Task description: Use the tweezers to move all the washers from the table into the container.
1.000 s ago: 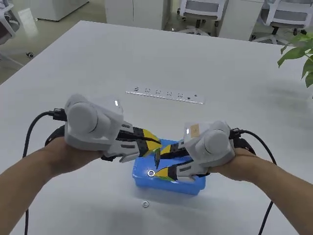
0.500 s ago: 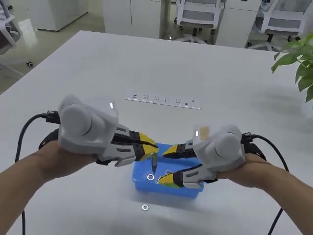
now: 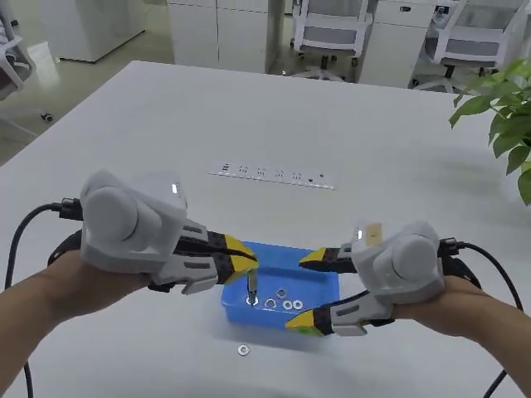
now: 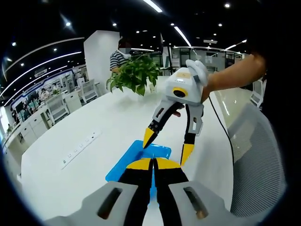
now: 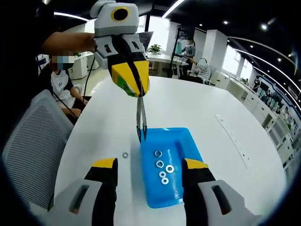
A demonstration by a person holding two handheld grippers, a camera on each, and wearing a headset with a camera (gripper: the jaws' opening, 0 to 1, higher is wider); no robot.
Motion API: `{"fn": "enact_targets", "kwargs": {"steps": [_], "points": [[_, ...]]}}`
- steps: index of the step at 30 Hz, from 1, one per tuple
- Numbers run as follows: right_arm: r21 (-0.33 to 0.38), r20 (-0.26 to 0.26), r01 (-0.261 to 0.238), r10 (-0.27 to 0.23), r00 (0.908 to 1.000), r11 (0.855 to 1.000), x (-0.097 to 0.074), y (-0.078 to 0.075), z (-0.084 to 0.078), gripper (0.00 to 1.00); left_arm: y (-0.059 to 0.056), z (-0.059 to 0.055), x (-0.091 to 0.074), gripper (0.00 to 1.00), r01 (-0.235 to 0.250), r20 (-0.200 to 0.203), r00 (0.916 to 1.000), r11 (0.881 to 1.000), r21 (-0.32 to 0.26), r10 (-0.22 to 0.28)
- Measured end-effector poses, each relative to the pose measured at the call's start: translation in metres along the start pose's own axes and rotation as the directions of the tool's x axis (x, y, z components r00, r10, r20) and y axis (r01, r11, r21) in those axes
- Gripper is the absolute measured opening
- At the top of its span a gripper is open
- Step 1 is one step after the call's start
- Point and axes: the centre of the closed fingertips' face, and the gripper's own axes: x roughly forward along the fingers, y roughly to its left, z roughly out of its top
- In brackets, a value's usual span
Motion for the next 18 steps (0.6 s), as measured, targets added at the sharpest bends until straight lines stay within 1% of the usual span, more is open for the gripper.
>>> {"fn": "enact_targets", "kwargs": {"steps": [9,18], "points": [[0.039,0.01,0.038,-0.038,0.9992,0.999,-0.012,0.007,-0.008,0.65,-0.009,-0.004,-0.004,0.05,0.003,0.0,1.0,1.0,-0.002,-0.003],[0.078,0.022,0.071,-0.073,0.9971,0.994,-0.021,0.01,-0.014,0.72,-0.015,-0.012,-0.005,0.05,0.01,-0.007,0.9999,1.0,-0.003,-0.01]]}}
